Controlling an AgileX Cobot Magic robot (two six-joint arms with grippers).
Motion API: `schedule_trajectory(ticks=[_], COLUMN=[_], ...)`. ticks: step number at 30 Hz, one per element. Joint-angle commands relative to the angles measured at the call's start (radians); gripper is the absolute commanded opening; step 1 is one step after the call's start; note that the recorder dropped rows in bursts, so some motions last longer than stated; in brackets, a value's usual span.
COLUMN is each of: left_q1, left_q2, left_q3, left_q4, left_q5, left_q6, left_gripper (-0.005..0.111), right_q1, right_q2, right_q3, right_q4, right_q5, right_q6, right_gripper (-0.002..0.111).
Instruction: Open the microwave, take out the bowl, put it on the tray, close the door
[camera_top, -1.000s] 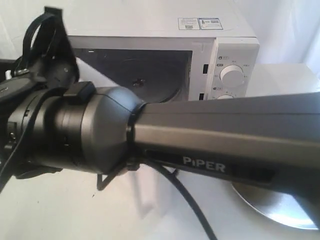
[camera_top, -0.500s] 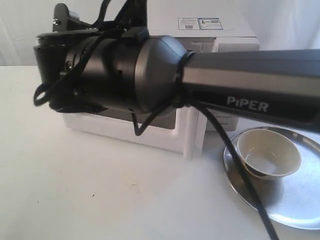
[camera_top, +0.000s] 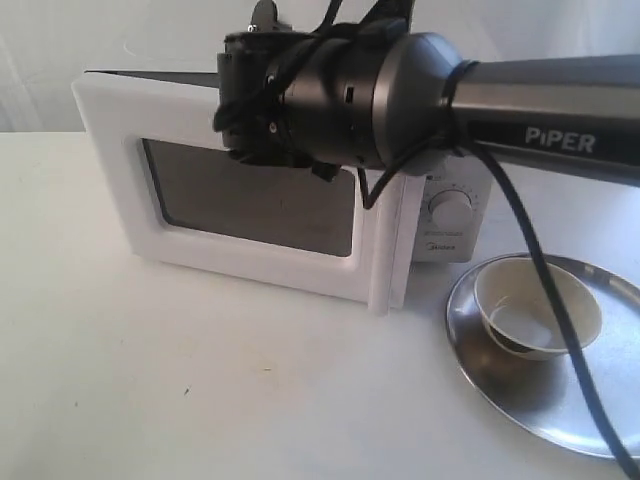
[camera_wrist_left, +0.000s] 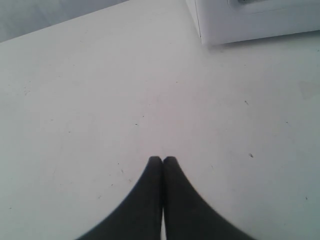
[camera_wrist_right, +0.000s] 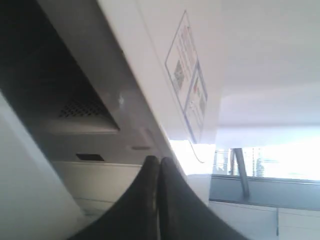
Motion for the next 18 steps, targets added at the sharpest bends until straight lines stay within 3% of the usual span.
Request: schedule_trajectory(ticks=[1, 8, 13, 18], left_q1=[-0.004, -0.004, -0.004, -0.004], left_q2=[-0.003, -0.003, -0.003, -0.003], left_q3=[0.002, 0.002, 0.002, 0.002], left_q4=[-0.004, -0.004, -0.004, -0.004], left_q5=[0.000, 0.000, 0.000, 0.000], left_q6=[-0.004, -0.004, -0.004, -0.004], left_gripper=[0.000, 0.000, 0.000, 0.000], right_q1=[0.025, 0.151, 0.237, 0.248], right_q2=[0.021, -0.012, -0.014, 0.004], right_q3=[0.047, 0.047, 0.047, 0.047], right_q4=[-0.120, -0.280, -0.245, -0.107], right_q5=[-0.010, -0.010, -0.067, -0.086], right_q6=[0.151, 0.271, 0.267, 0.226], right_gripper=[0.000, 0.000, 0.000, 0.000])
